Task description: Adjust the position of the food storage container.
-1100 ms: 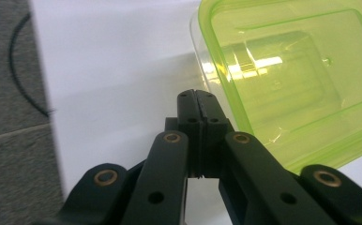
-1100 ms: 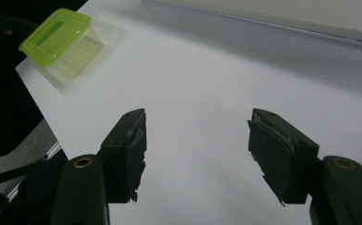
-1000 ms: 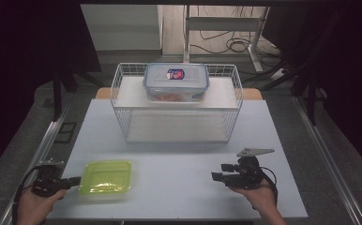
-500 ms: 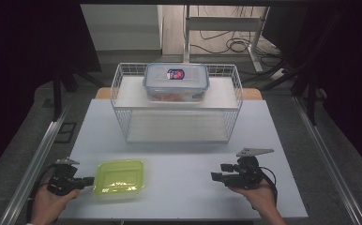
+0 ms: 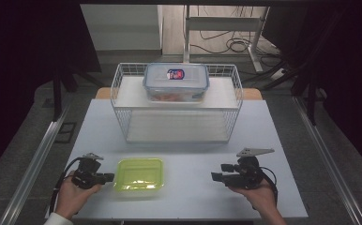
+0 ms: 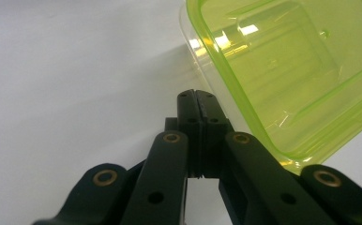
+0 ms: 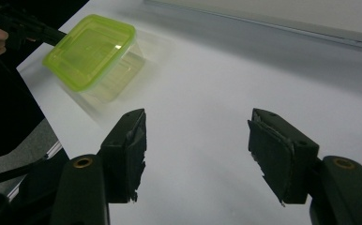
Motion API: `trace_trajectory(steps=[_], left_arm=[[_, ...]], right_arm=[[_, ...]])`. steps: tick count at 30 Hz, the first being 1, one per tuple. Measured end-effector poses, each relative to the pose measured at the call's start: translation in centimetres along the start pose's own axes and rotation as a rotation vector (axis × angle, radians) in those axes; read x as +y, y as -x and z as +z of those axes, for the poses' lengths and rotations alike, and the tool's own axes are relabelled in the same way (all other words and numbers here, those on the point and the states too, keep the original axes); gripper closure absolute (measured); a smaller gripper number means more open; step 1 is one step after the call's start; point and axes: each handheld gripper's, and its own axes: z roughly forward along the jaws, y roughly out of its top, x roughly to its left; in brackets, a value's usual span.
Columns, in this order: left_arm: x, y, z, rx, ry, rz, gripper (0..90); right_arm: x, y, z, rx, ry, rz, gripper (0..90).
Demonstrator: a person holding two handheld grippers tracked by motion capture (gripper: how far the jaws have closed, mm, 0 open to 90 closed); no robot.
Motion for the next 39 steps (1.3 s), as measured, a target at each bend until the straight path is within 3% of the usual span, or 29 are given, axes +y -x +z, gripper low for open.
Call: trace_trajectory(steps=[7, 23, 35, 39], left_arm=[[1.9, 2.7, 1.5, -0.037, -0.017, 0.057, 89.2], [3.8, 7.0, 4.0, -0.093, -0.029, 0.108, 89.1], [4.0, 7.0, 4.3, -0.101, -0.016, 0.111, 87.8], [3.5, 6.2, 3.5, -0.126, 0.034, 0.066, 87.0]], right_arm=[[0.0, 0.1, -0.1, 0.000, -0.001, 0.005, 37.2], [-0.1, 0.2, 0.1, -0.003, -0.008, 0.006, 37.2], [-0.3, 0.4, 0.0, -0.006, -0.015, 0.006, 36.7], [-0.3, 0.6, -0.2, -0.013, -0.003, 0.016, 33.3]])
